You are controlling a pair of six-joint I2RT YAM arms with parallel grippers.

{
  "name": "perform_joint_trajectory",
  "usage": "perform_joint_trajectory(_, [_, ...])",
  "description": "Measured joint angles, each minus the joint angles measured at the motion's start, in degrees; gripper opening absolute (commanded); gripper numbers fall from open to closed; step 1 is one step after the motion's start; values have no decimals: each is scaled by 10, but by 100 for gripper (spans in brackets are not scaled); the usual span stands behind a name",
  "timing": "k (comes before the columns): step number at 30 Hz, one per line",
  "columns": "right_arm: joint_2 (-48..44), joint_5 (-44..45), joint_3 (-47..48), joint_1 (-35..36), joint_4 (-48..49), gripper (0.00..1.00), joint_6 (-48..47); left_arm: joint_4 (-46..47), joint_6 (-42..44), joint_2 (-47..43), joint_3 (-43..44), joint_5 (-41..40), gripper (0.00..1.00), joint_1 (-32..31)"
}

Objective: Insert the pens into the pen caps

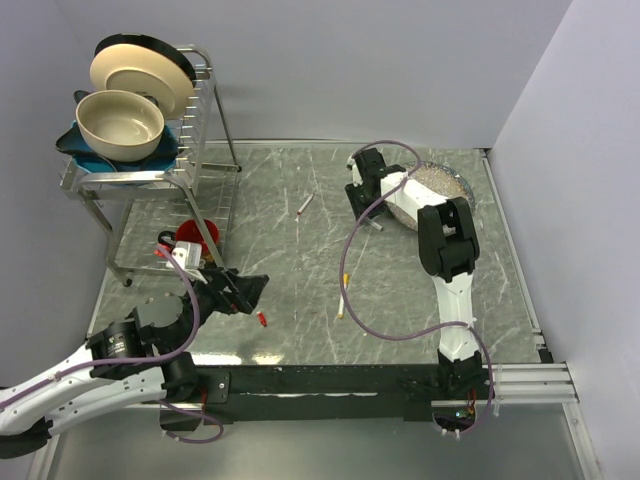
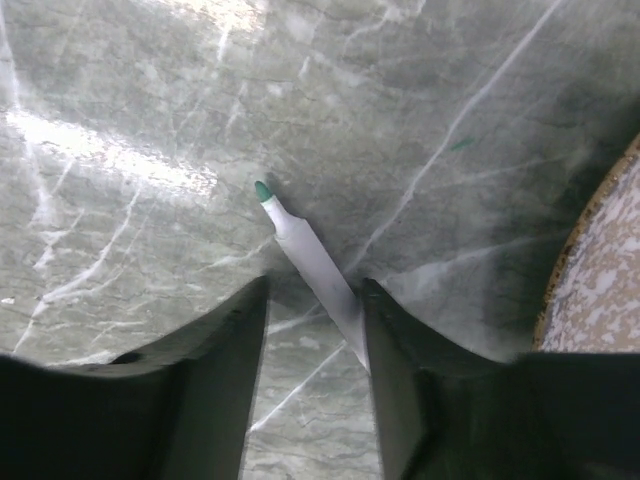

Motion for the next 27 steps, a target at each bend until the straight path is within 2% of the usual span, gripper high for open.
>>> perform_joint_trajectory(4, [10, 13, 16, 0, -15, 35, 17, 16, -1, 9, 0, 28, 98, 0])
perform_joint_trajectory(5, [10, 16, 17, 1, -16, 29, 24, 22, -2, 15, -1, 37, 98, 0])
perform_joint_trajectory(8, [10, 23, 17, 4, -18, 21, 44, 38, -9, 40, -5, 64, 97, 0])
perform_joint_trajectory(15, [2, 70, -4, 21, -3, 13, 100, 95, -36, 116, -45, 132, 93, 0])
perform_joint_trajectory(19, [-29, 87, -60, 29, 34, 7, 132, 130, -56, 156, -69, 160, 93, 0])
perform_joint_trajectory(27, [-137, 78, -237, 50, 125, 0, 185, 189, -93, 226, -85, 174, 92, 0])
